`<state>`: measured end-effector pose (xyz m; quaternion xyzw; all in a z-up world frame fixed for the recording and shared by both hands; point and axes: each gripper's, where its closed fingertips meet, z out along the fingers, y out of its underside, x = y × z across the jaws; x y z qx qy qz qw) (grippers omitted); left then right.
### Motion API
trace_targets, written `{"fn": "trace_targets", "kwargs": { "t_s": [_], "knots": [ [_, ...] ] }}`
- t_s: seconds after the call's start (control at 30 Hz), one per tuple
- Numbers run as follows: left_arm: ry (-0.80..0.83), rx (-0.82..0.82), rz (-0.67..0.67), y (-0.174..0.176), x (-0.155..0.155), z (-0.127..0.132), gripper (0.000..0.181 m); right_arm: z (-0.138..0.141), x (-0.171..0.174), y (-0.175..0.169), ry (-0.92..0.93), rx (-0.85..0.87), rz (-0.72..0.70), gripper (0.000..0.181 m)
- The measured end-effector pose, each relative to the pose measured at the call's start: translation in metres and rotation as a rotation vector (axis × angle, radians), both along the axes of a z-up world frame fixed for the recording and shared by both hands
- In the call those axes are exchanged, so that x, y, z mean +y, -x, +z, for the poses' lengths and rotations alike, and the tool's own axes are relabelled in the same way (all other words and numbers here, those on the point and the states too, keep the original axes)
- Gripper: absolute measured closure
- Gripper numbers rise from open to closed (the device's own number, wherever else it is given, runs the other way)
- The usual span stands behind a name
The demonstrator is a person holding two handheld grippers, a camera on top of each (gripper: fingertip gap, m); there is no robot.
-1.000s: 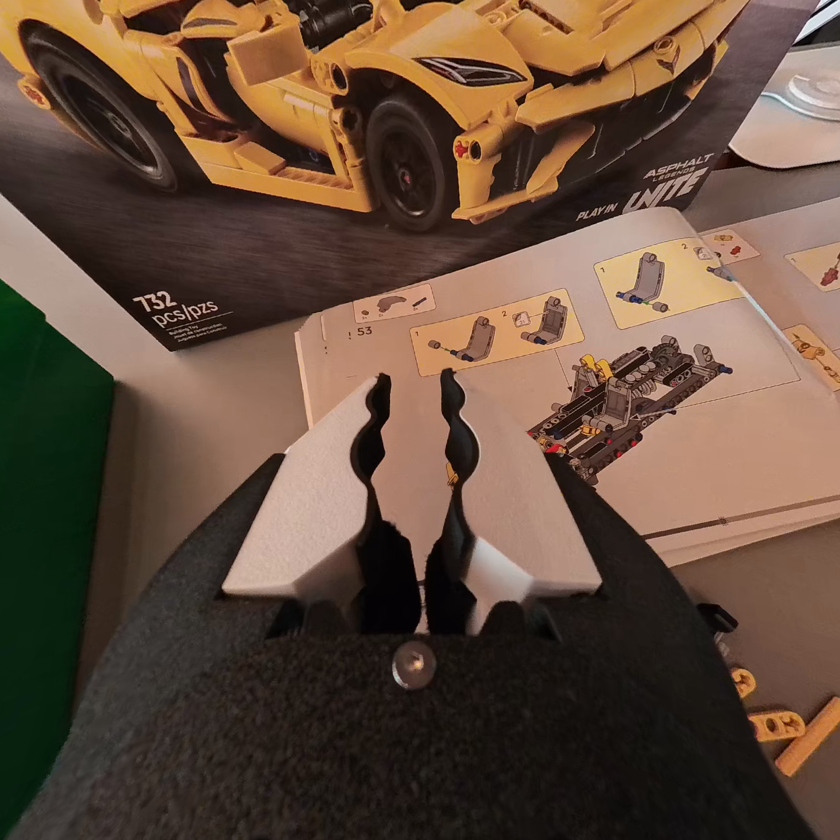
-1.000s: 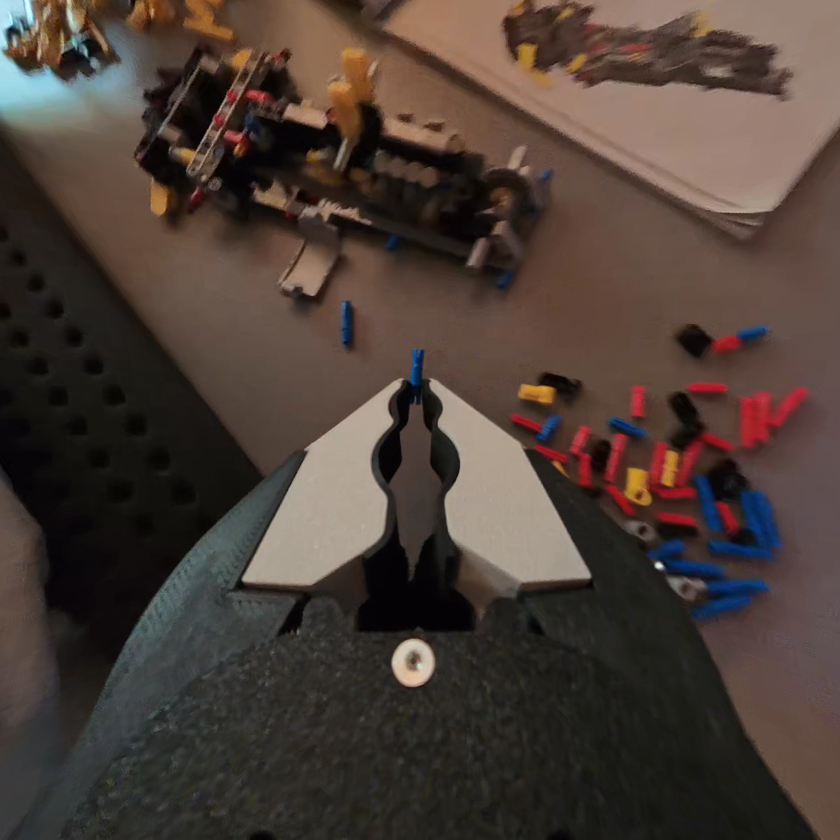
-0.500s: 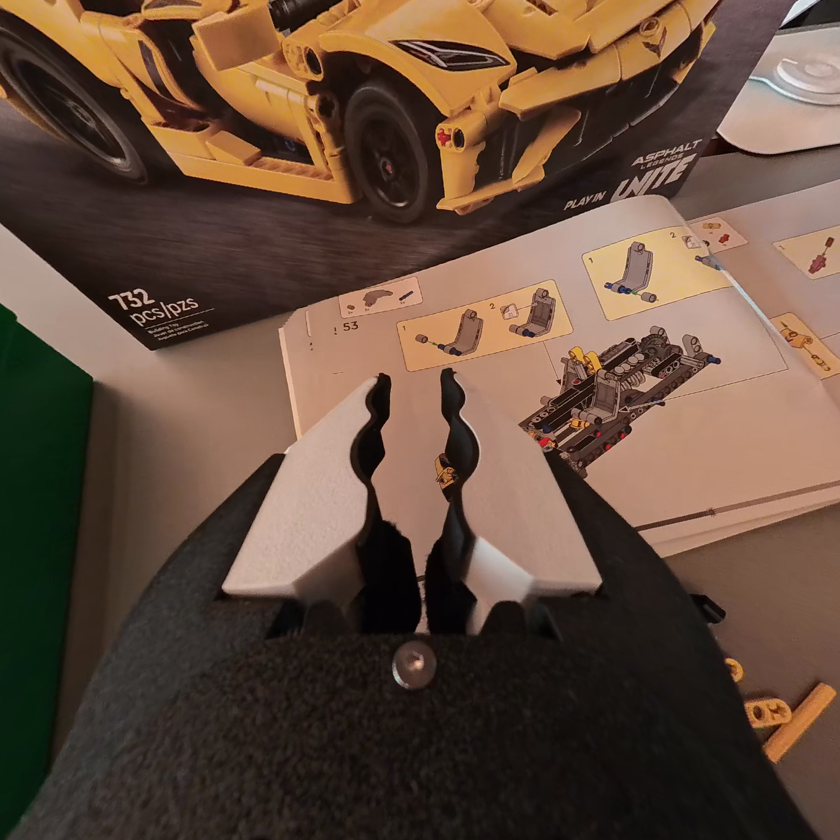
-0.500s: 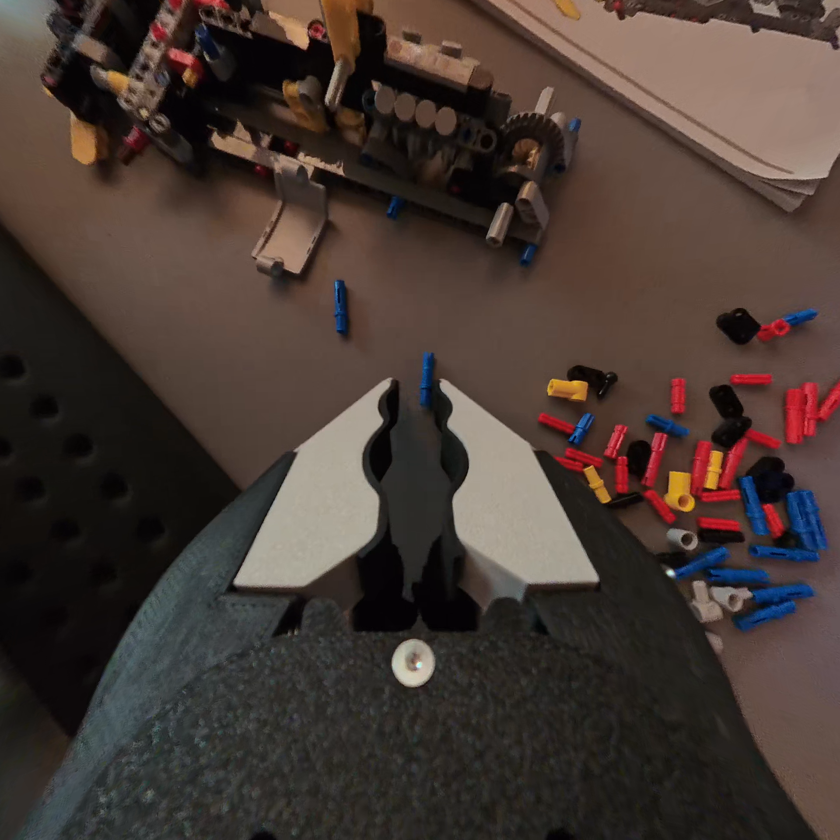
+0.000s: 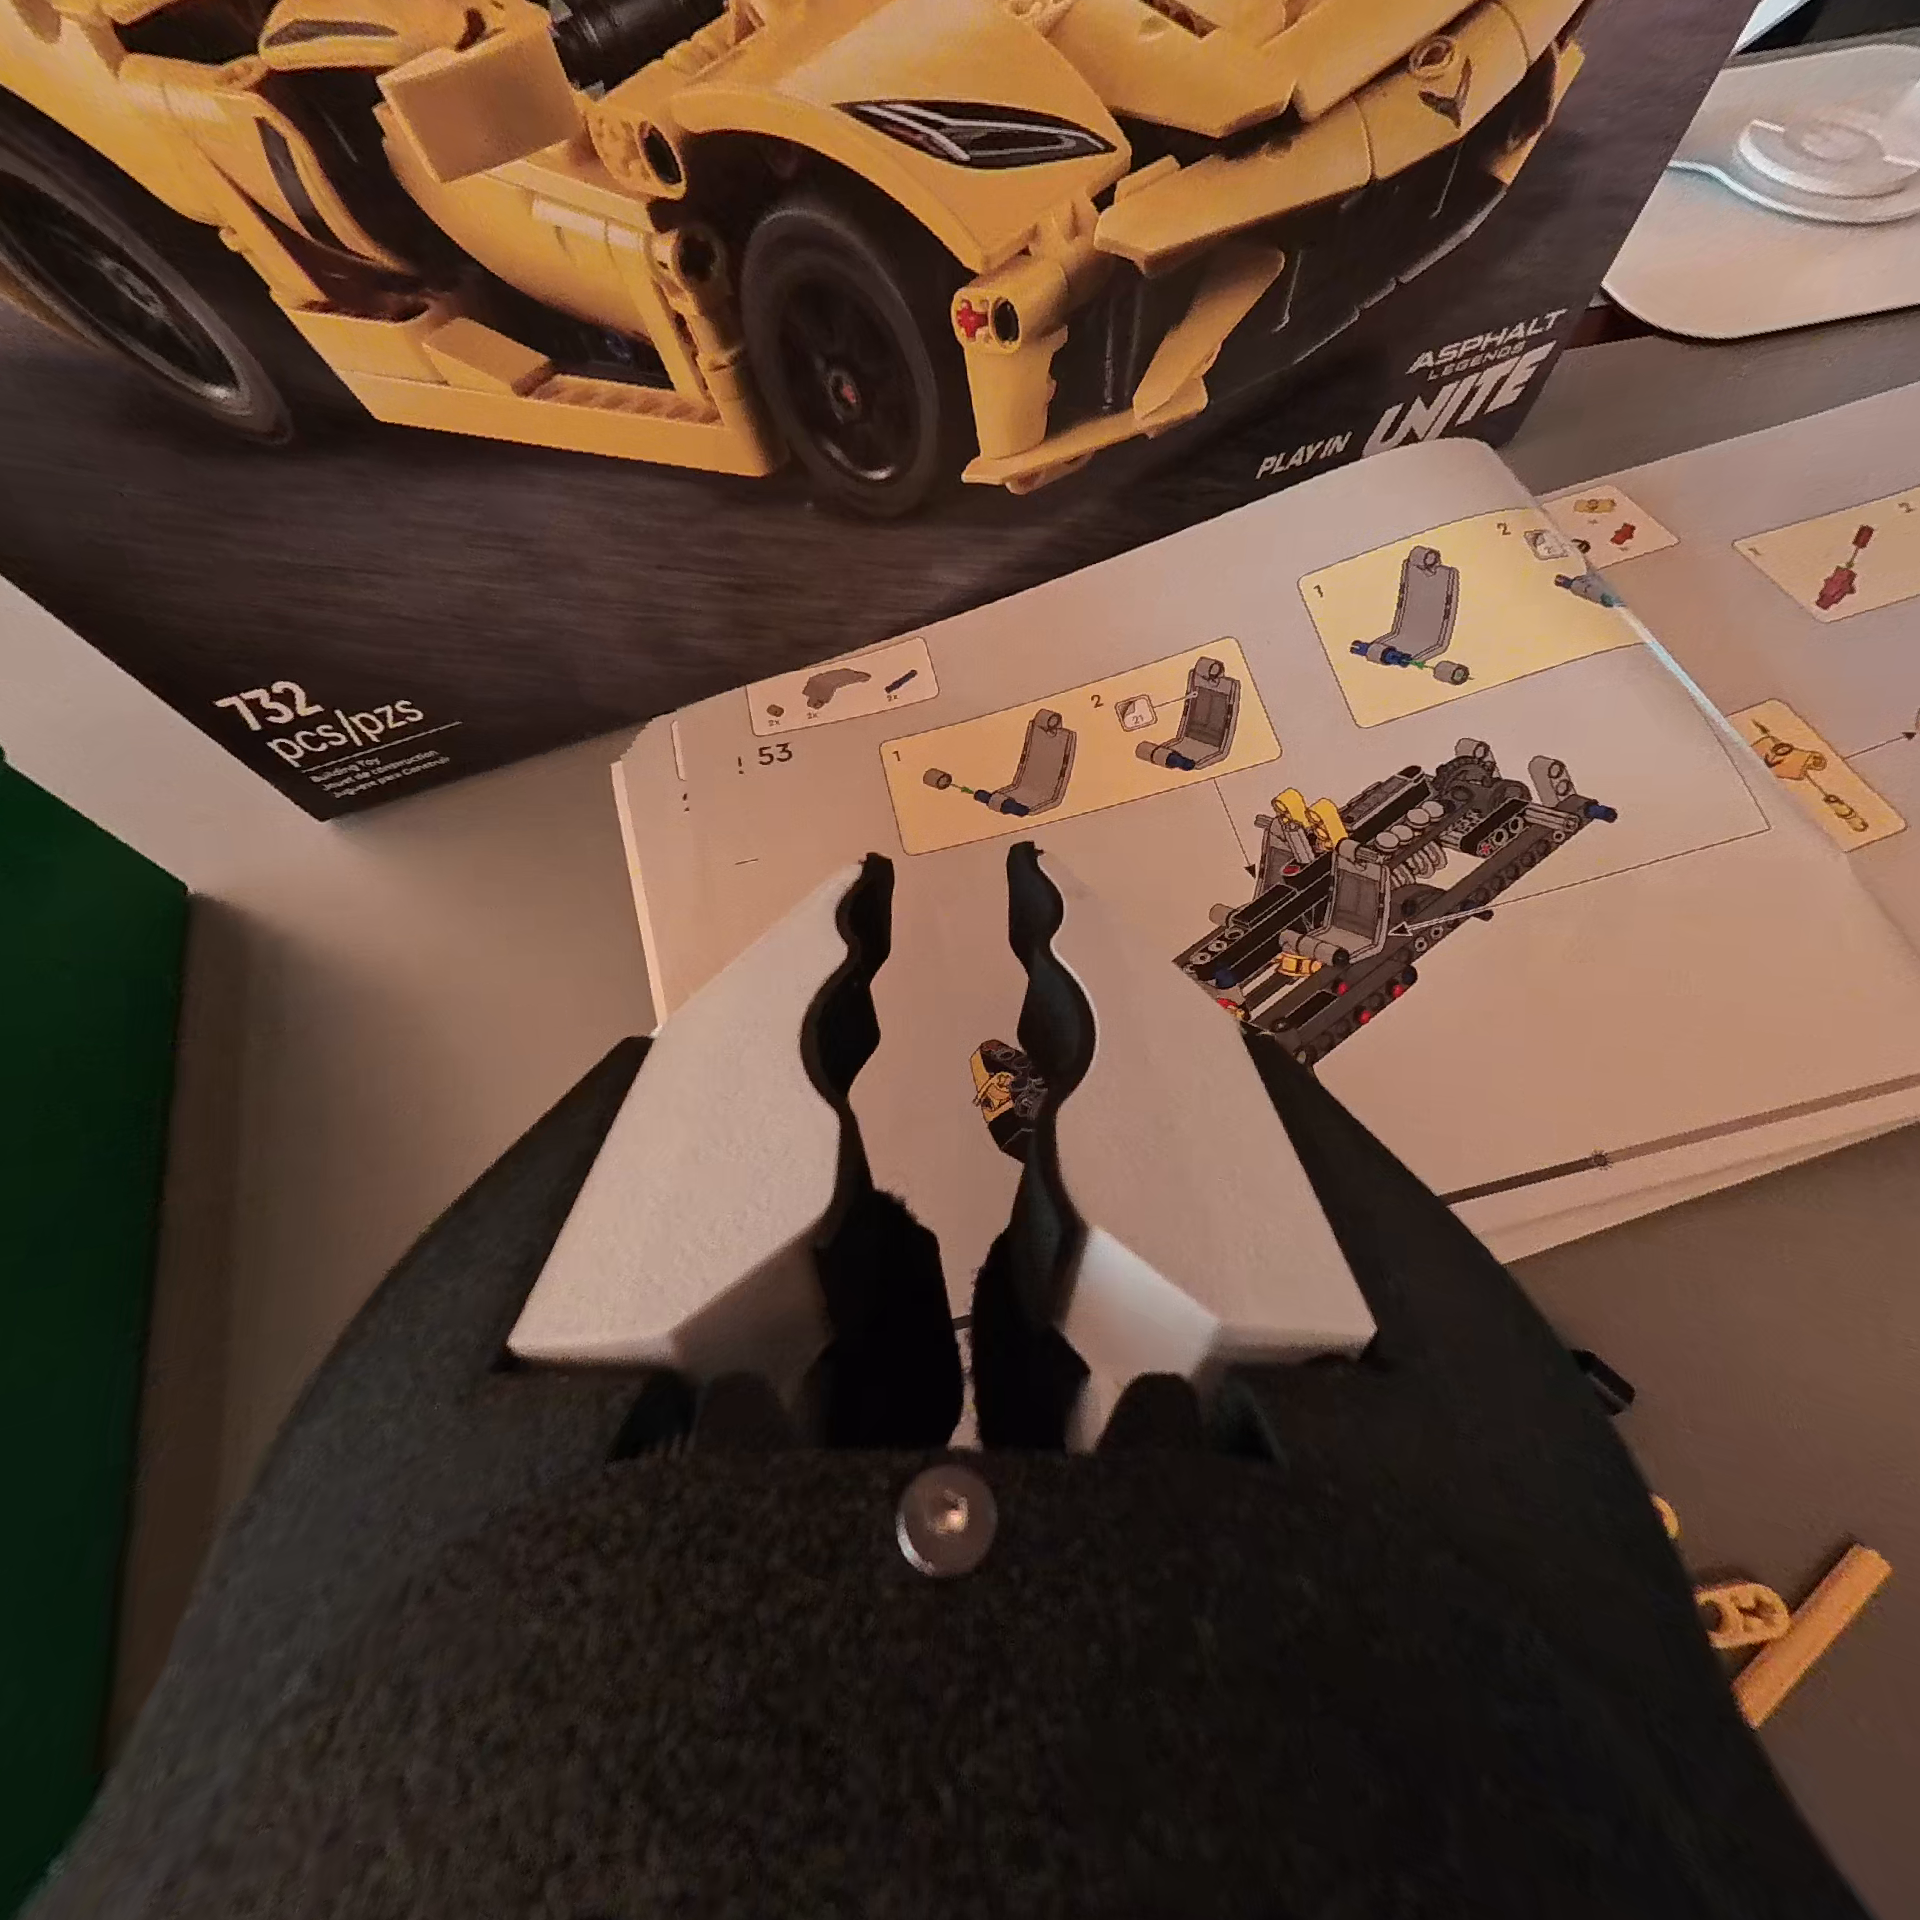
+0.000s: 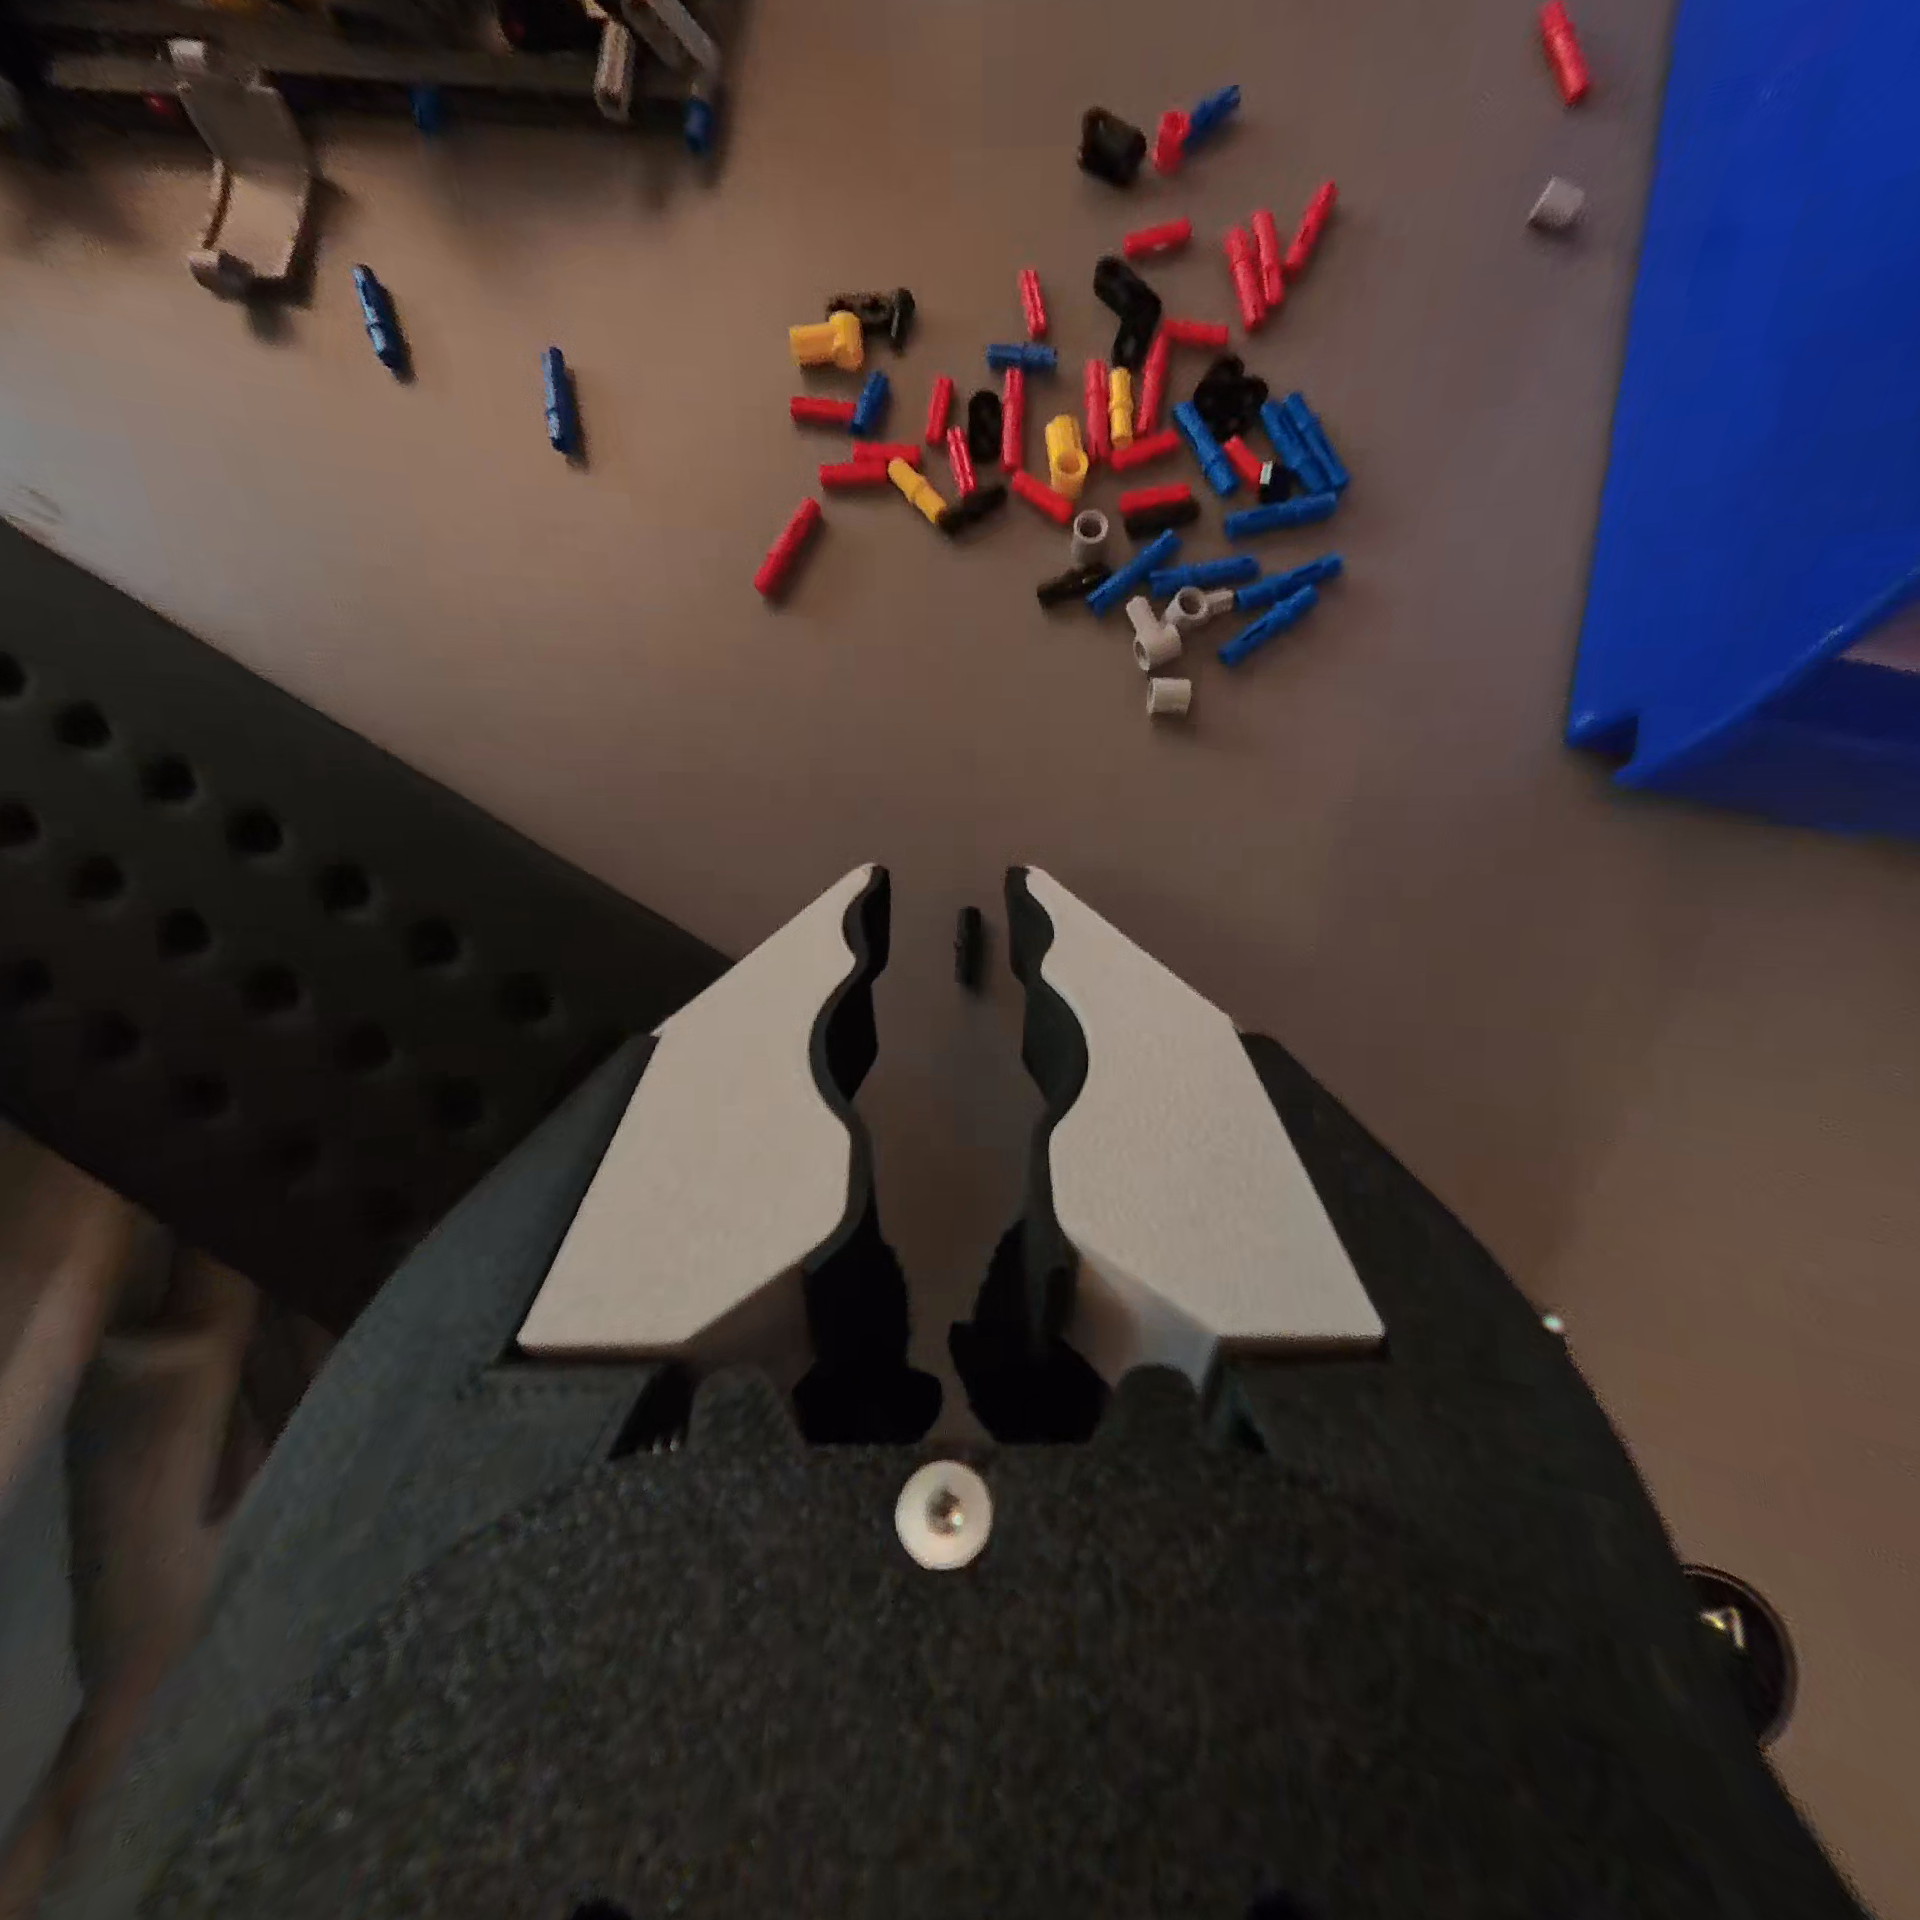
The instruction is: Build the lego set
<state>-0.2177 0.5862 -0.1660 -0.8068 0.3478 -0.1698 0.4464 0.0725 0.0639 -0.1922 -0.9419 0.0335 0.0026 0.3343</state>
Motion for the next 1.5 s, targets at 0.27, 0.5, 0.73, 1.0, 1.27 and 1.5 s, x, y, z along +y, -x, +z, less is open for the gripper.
{"fn": "trace_targets", "kwargs": {
  "t_s": [0.27,0.5,0.73,1.0,1.27,1.5],
  "knots": [
    [0.002,-0.006,-0.007,-0.002,-0.001,0.001,0.161,0.000,0.044,-0.035,-0.109,-0.056,-0.112,0.161],
    [-0.008,-0.005,-0.007,-0.001,-0.001,0.002,0.161,-0.010,0.077,-0.034,-0.088,-0.058,-0.063,0.167],
    [-0.004,-0.007,-0.009,-0.001,-0.001,0.002,0.161,-0.017,0.079,-0.034,-0.058,-0.074,-0.031,0.175],
    [-0.005,-0.008,-0.011,-0.001,-0.001,0.003,0.161,0.009,0.093,0.036,-0.160,0.071,0.205,0.175],
    [-0.005,-0.013,-0.017,-0.003,-0.003,0.004,0.161,-0.019,0.100,0.090,-0.024,-0.026,0.418,0.175],
    [-0.002,-0.012,-0.020,-0.003,-0.004,0.003,0.160,0.002,0.086,0.061,-0.098,-0.038,0.289,0.169]
  ]
}}
